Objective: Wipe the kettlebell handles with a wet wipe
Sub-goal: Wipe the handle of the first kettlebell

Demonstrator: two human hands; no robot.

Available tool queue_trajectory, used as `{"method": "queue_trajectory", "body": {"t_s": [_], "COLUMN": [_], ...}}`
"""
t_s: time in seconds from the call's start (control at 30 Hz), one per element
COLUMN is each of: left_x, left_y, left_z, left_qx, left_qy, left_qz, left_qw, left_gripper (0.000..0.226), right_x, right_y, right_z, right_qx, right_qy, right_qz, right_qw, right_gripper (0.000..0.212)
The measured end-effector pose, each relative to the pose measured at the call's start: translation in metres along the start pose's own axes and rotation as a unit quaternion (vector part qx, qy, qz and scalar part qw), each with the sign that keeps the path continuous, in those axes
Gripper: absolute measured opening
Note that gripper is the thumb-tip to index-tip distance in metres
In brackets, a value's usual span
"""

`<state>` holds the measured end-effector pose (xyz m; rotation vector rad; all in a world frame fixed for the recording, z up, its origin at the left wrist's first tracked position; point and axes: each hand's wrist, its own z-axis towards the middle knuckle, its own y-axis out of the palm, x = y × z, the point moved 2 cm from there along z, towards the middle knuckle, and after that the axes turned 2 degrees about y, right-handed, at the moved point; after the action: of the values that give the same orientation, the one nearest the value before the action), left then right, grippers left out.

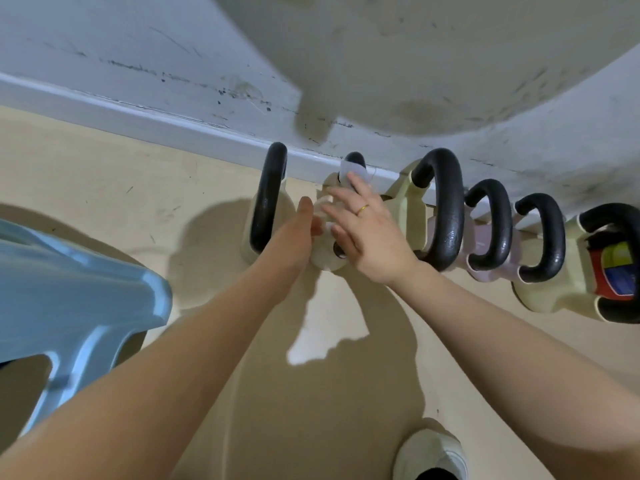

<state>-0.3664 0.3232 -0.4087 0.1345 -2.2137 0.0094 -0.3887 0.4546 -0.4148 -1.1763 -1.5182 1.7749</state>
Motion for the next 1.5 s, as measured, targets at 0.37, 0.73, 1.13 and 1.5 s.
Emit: {"method": "queue_trajectory", "body": {"t_s": [0.37,0.73,1.13,1.5], "left_x": [0.015,0.008,0.003,0.0], "left_y": [0.034,0.021,0.027,0.024], "left_z": [0.014,0.013,0.015,0.01], "left_qx": [-0.098,-0.235,-0.239,-0.211], "left_qy": [0.083,0.116,0.108,0.119], "left_qz": [0.072,0.104,0.095,0.079], "left_qw": [0.989,0.96,0.96,0.967], "left_gripper": [0.017,0.017,0.014,0.013], "right_x": [0.047,0.024,0.044,0.042], "right_y": [-0.027,-0.019,-0.03,-0.005], "right_z": [0.029,0.078,0.062,0.046], "right_qx": [-0.046,-0.056,-0.071,0.168], "right_qy": [0.046,0.051,0.201,0.395], "right_qz": [0.135,0.017,0.237,0.557], "right_qw": [0.989,0.997,0.948,0.711], "right_gripper": [0.042,0.026,0.026,0.021]}}
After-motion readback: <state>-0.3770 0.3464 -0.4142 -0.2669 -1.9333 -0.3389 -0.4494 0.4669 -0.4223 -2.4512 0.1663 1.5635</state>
